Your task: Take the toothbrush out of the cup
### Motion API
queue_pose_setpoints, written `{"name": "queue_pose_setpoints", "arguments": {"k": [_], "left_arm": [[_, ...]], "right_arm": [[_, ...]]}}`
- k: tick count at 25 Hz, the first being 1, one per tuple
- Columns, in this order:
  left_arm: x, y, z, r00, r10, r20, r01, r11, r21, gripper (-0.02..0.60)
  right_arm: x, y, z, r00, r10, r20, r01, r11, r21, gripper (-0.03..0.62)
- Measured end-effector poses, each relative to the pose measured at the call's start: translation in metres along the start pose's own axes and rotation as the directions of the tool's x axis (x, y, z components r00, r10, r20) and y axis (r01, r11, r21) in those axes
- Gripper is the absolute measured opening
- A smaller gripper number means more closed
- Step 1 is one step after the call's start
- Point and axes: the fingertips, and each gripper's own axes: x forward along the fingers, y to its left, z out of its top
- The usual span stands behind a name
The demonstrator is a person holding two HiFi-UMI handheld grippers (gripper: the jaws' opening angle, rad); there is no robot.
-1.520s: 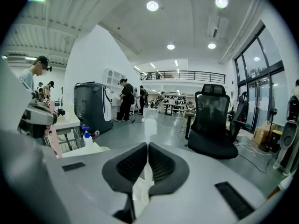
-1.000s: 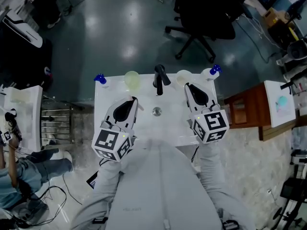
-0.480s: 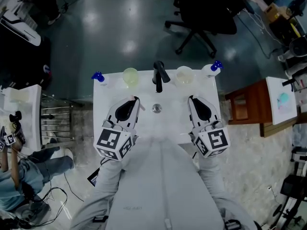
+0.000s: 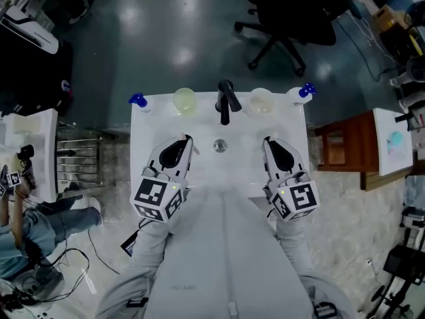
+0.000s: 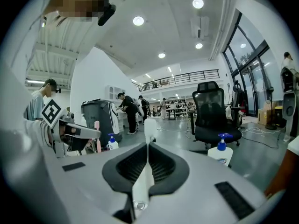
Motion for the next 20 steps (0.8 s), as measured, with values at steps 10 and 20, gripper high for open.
{"name": "queue_pose_setpoints", "arguments": {"k": [10, 20], "left_arm": [[0.002, 0.008, -0.003, 1.0, 0.007, -0.007, -0.007, 1.0, -0.008, 0.035], [0.004, 0.014, 0.0, 1.0, 0.011, -0.003, -0.011, 1.0, -0.013, 0.035]], "right_arm": [[0.011, 0.003, 0.001, 1.0, 0.008, 0.012, -0.008, 1.0, -0.004, 0.029], [0.011, -0.003, 0.001, 1.0, -0.017, 0.003, 0.017, 1.0, 0.004, 0.029]]}}
